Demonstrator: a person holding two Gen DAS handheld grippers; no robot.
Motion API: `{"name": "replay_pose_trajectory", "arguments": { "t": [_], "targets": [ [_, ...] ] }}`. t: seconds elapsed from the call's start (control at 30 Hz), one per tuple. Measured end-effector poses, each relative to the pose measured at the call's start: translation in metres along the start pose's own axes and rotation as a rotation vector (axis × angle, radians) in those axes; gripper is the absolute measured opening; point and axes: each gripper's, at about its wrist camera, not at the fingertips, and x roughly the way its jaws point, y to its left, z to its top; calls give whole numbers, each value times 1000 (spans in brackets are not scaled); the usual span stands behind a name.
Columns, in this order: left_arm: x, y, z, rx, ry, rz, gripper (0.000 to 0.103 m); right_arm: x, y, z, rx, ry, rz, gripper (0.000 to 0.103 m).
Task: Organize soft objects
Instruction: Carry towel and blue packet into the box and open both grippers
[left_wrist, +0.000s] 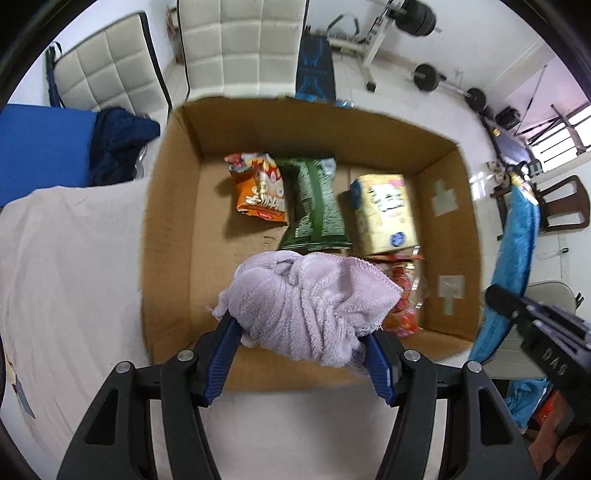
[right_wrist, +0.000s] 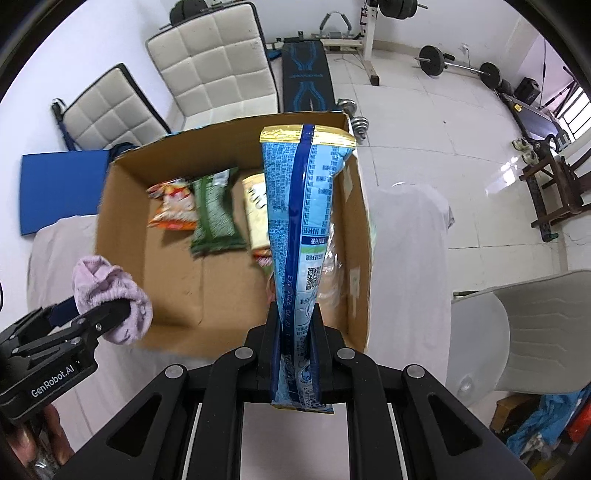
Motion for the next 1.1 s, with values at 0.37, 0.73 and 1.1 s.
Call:
{"name": "replay_pose_trajectory", "arguments": {
  "t": [0.37, 0.73, 1.1],
  "targets": [
    [83, 13, 23, -24, 160, 24, 60, 87, -9, 40, -23, 92, -98, 14],
    [114, 9, 32, -24, 250, 60, 67, 123, -13, 47, -30, 146, -117, 16],
    [97, -2, 39, -26, 203, 51, 81, 111, -11, 41, -27, 120, -112, 39]
  ]
}}
